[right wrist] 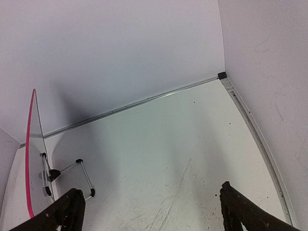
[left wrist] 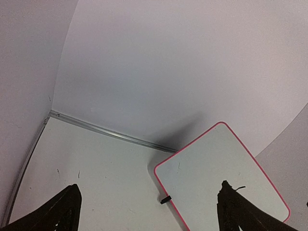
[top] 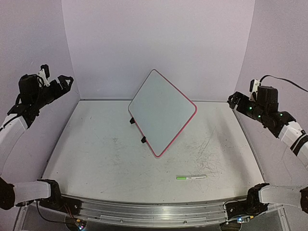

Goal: Write a sentence on the whiteboard
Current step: Pick up the whiteboard marker from the center of the board.

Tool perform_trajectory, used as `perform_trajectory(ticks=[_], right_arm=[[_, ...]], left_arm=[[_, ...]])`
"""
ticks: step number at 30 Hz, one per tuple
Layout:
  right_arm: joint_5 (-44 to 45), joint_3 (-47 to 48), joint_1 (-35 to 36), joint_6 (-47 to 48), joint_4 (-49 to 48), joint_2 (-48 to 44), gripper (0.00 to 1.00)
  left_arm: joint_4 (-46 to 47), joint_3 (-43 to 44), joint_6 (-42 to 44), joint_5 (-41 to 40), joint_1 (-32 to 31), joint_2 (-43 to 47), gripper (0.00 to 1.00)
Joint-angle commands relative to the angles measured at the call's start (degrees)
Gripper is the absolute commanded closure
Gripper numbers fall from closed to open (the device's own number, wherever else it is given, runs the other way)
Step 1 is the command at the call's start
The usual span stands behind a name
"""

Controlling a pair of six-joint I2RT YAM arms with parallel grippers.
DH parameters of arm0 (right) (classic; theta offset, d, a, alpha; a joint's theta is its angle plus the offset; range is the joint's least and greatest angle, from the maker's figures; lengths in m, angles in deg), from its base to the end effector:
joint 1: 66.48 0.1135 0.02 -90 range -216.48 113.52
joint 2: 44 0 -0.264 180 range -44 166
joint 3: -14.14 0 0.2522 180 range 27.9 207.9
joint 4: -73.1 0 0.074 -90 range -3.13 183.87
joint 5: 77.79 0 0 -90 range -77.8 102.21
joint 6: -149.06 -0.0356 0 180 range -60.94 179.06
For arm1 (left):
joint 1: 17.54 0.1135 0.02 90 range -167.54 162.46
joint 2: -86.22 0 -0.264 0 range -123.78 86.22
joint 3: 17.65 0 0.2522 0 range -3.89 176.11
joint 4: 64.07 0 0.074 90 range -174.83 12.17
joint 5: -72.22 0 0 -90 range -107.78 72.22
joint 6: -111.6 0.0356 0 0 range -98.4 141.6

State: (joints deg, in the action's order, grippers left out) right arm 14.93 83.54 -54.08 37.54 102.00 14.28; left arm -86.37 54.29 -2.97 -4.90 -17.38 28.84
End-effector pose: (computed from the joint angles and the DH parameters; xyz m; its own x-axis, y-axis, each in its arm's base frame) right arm 0.2279 0.0484 0.3533 -0.3399 0.3004 -0.8912 -0.0491 0.9406 0.3358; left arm 0.2295 -0.0073 0.3846 -0.2132 -0.4059 -0.8887 0.1424 0.8870 -0.4393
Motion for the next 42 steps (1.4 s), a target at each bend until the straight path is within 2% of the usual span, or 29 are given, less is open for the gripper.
perform_trajectory(ticks=[1, 4, 9, 14, 18, 21, 24, 33, 37, 42], right_arm=[[-5.4, 1.6, 0.1, -3.1, 2.1, 1.1, 0.02], [-8.0, 0.5, 1.5, -7.7, 4.2, 3.1, 0.02], [-6.3, -2.7, 7.6, -17.2, 6.8, 5.0, 0.02], [-8.5, -7.8, 12.0, -34.1, 8.0, 4.2, 0.02], [-4.7, -8.5, 19.5, -48.4, 9.7, 4.2, 0.02], [-4.7, -9.1, 23.4, -59.5, 12.6, 6.8, 0.02], [-3.5, -6.6, 28.5, -66.5, 16.6, 12.2, 0.02], [-15.0, -2.6, 33.0, -76.0, 21.5, 31.8, 0.02], [-14.5, -1.6, 35.2, -79.3, 21.3, 34.5, 0.02], [-15.6, -3.8, 35.2, -83.8, 20.9, 34.9, 0.13]], left_arm=[[0.5, -1.4, -1.0, 3.1, 0.0, 0.1, 0.00], [0.1, -2.5, -1.4, 4.4, 0.0, -0.8, 0.00], [-0.4, -4.6, -1.6, 7.0, 0.0, -3.0, 0.01], [-1.9, -6.1, -1.3, 10.4, 0.0, -5.1, 0.01], [-2.5, -8.8, -1.7, 13.0, 0.0, -4.6, 0.01], [-2.5, -11.2, -2.9, 14.4, 0.0, -3.2, 0.01], [-2.4, -12.8, -3.3, 16.2, 0.0, -1.9, 0.01], [-2.8, -14.9, -5.0, 22.4, 0.0, 1.8, 0.01], [-3.2, -15.7, -5.5, 23.1, 0.0, 3.6, 0.01], [-4.1, -15.3, -5.6, 23.7, 0.0, 3.9, 0.01]])
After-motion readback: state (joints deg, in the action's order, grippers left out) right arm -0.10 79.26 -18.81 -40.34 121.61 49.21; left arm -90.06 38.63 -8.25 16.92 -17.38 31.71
